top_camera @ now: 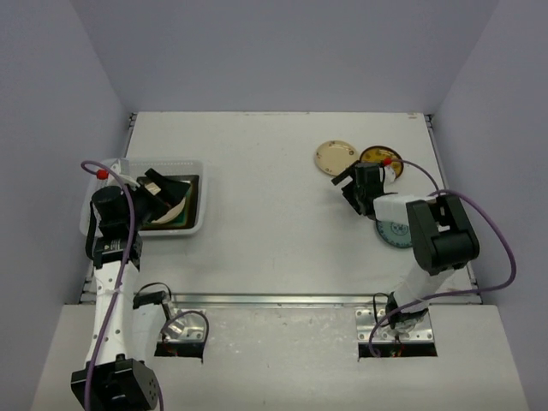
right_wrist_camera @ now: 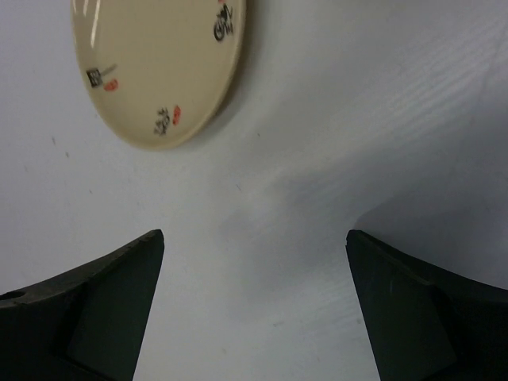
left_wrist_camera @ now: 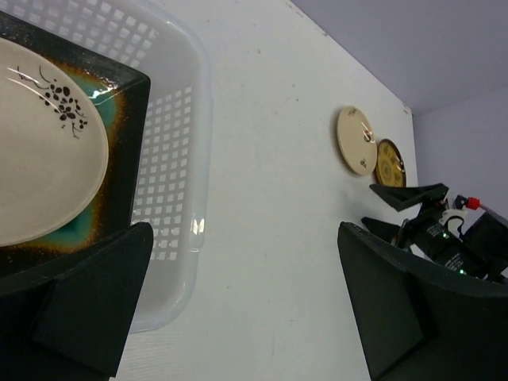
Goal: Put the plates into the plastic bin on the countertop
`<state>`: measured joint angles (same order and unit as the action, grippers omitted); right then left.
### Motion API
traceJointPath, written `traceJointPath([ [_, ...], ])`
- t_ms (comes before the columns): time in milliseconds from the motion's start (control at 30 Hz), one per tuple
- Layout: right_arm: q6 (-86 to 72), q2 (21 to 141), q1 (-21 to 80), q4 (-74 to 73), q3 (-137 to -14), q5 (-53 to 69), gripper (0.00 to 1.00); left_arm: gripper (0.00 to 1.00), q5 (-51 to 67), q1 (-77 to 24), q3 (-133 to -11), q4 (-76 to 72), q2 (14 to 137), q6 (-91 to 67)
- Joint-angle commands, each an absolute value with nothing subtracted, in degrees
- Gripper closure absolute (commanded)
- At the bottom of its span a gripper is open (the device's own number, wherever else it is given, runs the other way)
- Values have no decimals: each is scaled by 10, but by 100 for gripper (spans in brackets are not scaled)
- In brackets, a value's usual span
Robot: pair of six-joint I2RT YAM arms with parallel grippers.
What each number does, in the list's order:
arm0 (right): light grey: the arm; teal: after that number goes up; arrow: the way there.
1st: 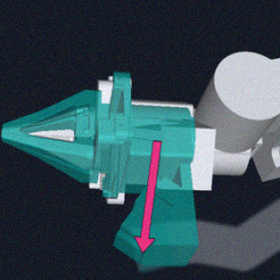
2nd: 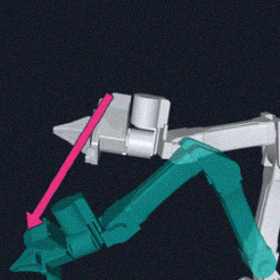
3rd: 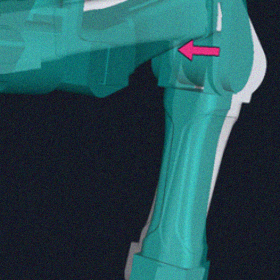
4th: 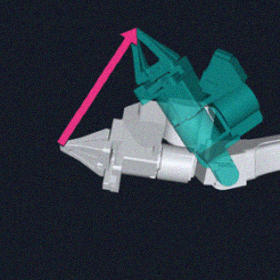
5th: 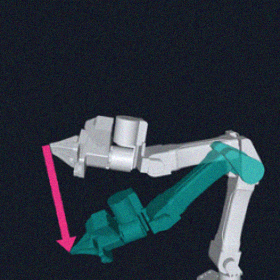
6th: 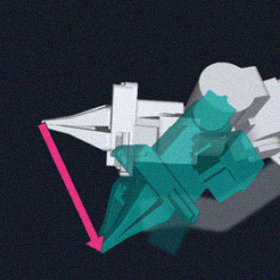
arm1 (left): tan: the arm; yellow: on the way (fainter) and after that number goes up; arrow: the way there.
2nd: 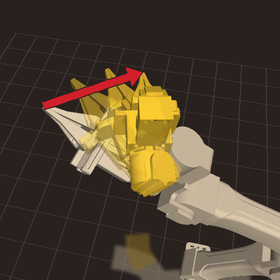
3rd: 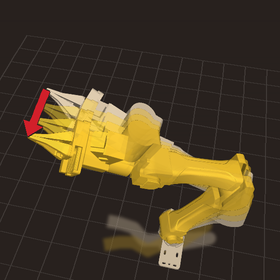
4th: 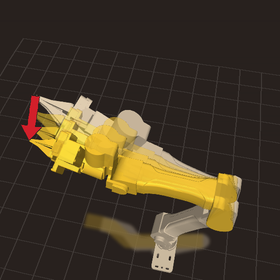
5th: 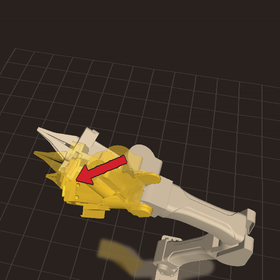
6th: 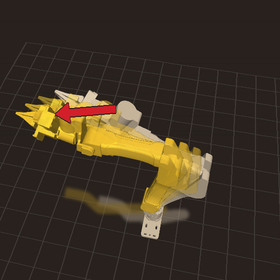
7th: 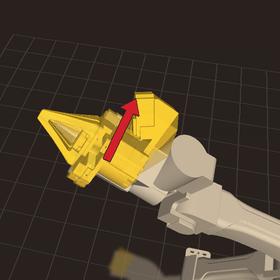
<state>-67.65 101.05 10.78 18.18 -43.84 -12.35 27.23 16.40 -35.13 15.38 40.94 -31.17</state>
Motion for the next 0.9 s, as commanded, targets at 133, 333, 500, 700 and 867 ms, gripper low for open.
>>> traceJointPath([
  [133,-824,1131,78,263,-504,-171,18,0,315,158,-342,125,407,-291],
  [333,-906,1195,64,267,-505,-131,60,0,326,154,-339,120,410,-294],
  [500,-909,1185,63,294,-480,-113,100,0,326,151,-342,118,420,-293],
  [700,-782,1094,85,317,-457,-11,100,0,324,120,-360,102,438,-297],
  [867,-572,983,171,37,-545,-52,100,0,256,-13,-407,85,512,-314],
])
